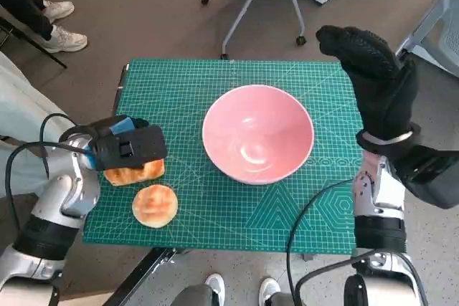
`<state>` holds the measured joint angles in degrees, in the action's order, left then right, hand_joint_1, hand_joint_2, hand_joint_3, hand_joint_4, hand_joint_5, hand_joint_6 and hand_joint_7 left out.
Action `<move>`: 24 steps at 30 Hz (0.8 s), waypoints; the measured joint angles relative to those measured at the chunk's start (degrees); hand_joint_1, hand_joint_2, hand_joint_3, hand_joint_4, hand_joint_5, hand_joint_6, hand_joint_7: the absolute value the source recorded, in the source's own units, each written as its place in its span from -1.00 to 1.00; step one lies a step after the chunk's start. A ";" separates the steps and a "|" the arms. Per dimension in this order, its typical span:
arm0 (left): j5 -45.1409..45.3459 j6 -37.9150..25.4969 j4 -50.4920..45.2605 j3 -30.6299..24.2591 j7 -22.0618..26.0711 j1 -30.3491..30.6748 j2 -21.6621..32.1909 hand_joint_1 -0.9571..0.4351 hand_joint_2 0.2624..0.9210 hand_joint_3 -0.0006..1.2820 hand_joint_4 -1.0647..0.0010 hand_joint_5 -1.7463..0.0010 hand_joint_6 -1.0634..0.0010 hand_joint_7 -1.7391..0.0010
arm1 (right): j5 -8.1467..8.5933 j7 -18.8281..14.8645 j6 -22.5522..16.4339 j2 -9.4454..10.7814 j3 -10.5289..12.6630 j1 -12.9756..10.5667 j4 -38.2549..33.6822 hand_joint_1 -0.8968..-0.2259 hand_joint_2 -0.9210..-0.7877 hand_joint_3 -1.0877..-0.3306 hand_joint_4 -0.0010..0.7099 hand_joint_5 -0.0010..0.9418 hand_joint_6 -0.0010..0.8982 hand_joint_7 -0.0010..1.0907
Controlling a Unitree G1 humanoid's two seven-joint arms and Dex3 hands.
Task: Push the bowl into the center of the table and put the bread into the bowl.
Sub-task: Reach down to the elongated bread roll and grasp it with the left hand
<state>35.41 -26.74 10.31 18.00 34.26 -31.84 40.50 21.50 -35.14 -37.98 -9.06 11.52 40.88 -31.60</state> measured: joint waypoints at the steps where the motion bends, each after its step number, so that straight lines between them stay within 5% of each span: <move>1: 0.00 0.07 -0.23 -0.22 -0.12 0.02 0.00 0.38 1.00 -0.86 -0.17 -0.37 -0.18 -0.39 | 0.11 -0.01 0.06 0.00 0.00 0.00 0.01 -0.30 -1.00 -0.30 -0.51 -0.99 -1.00 -0.03; 12: -0.67 2.38 -3.07 -3.34 -1.40 0.58 0.01 0.38 0.95 -0.97 -0.34 -0.16 -0.48 -0.30 | 0.31 -0.01 0.17 0.04 -0.04 0.00 0.53 -0.29 -1.00 -0.29 -0.50 -0.99 -1.00 -0.03; 24: -2.52 4.04 -5.83 -6.72 -1.86 1.29 0.02 0.38 0.93 -0.99 -0.40 -0.15 -0.51 -0.25 | 0.25 0.02 0.09 0.04 0.02 -0.02 0.55 -0.30 -1.00 -0.30 -0.50 -0.99 -0.99 -0.03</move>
<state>32.89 -22.70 4.48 11.28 32.40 -30.55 40.52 21.75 -35.12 -37.89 -9.02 11.54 40.86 -31.05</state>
